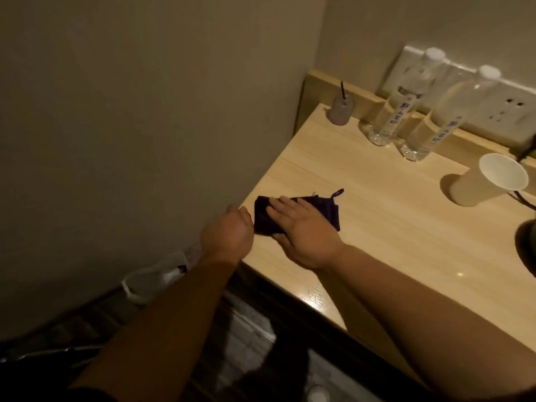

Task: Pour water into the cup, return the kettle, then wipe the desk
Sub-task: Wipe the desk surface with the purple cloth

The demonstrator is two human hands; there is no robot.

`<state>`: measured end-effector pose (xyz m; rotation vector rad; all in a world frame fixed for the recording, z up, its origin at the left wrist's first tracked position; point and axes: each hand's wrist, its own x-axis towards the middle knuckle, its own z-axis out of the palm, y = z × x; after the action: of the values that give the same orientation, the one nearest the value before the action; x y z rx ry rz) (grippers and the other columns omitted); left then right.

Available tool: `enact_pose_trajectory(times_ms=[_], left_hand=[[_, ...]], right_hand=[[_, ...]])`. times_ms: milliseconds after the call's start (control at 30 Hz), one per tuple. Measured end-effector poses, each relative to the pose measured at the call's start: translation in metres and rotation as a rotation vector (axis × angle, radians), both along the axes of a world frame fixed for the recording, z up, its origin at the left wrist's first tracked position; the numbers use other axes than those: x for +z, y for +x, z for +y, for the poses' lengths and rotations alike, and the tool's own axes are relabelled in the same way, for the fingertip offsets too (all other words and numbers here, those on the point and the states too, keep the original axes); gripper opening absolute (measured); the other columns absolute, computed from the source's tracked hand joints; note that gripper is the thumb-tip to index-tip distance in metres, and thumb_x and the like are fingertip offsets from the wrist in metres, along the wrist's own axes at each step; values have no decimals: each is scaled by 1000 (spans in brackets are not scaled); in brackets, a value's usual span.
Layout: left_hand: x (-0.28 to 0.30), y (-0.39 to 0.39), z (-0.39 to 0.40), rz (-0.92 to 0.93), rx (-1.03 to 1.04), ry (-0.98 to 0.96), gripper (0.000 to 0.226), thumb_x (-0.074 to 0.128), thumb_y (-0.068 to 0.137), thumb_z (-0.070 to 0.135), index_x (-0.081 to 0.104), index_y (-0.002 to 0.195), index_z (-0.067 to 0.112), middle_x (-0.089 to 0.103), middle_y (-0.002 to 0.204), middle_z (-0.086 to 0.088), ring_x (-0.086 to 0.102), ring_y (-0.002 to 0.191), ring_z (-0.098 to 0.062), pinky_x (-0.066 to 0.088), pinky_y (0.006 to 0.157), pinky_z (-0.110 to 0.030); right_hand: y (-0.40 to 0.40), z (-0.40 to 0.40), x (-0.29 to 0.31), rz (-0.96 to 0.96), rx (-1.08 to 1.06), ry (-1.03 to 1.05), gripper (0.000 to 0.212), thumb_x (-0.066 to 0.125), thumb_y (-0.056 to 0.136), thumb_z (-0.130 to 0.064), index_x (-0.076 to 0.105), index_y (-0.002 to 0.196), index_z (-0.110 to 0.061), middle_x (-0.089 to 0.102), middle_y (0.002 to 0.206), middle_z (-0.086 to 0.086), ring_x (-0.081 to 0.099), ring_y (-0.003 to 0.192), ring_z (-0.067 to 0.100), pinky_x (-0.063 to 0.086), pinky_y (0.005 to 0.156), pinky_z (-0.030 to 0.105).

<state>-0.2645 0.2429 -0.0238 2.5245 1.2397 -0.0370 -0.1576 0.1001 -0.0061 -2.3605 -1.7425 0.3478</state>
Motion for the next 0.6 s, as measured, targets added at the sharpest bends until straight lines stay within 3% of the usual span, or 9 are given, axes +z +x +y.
enact_pose_trajectory(times_ms=[67,167,267,367,433,500,600], left_hand=[[1,-1,0,-6,0,0,47,18,101,39,55,102,10,65,93,-14,54,74,-29,38,64,-35],[1,0,0,-22,-5,4,50,17,101,36,57,108,7,66,103,-18,61,89,-36,37,67,-36],[5,-2,-2,-9,-31,12,45,20,102,31,56,111,6,65,106,-20,62,93,-38,43,70,-38],[5,-4,-1,-6,-45,4,45,19,101,31,55,110,6,64,102,-20,61,88,-37,48,71,-40],[1,-3,1,-25,-29,-7,49,16,100,35,56,108,7,65,100,-20,62,86,-37,47,70,-39],[-2,-1,1,-42,-21,-11,51,15,101,37,56,110,7,65,102,-20,62,88,-37,44,68,-38],[-2,-1,1,-34,-18,-22,52,16,101,37,56,112,5,65,104,-22,62,90,-38,41,68,-38]], right_hand=[[-42,-27,-1,-1,26,-2,57,45,95,-38,35,146,-16,33,154,5,27,143,24,4,114,38],[-92,-59,-1,-4,-2,14,55,52,90,-33,45,141,-16,44,148,5,38,137,24,14,113,43],[-129,-80,14,174,-104,32,51,54,90,-27,47,139,-15,46,147,4,38,137,21,24,115,41],[-148,-103,49,653,-363,121,35,47,99,-28,54,133,-21,63,125,-7,54,116,6,37,99,21],[-153,-118,72,1173,-655,207,28,45,100,-32,62,121,-25,72,104,-10,65,94,6,46,85,26],[-147,-129,83,1566,-939,316,31,48,97,-34,66,116,-17,74,106,5,69,97,24,51,90,41],[-109,-126,99,1668,-1227,509,35,48,96,-35,66,113,-10,72,107,17,68,99,35,49,93,48]])
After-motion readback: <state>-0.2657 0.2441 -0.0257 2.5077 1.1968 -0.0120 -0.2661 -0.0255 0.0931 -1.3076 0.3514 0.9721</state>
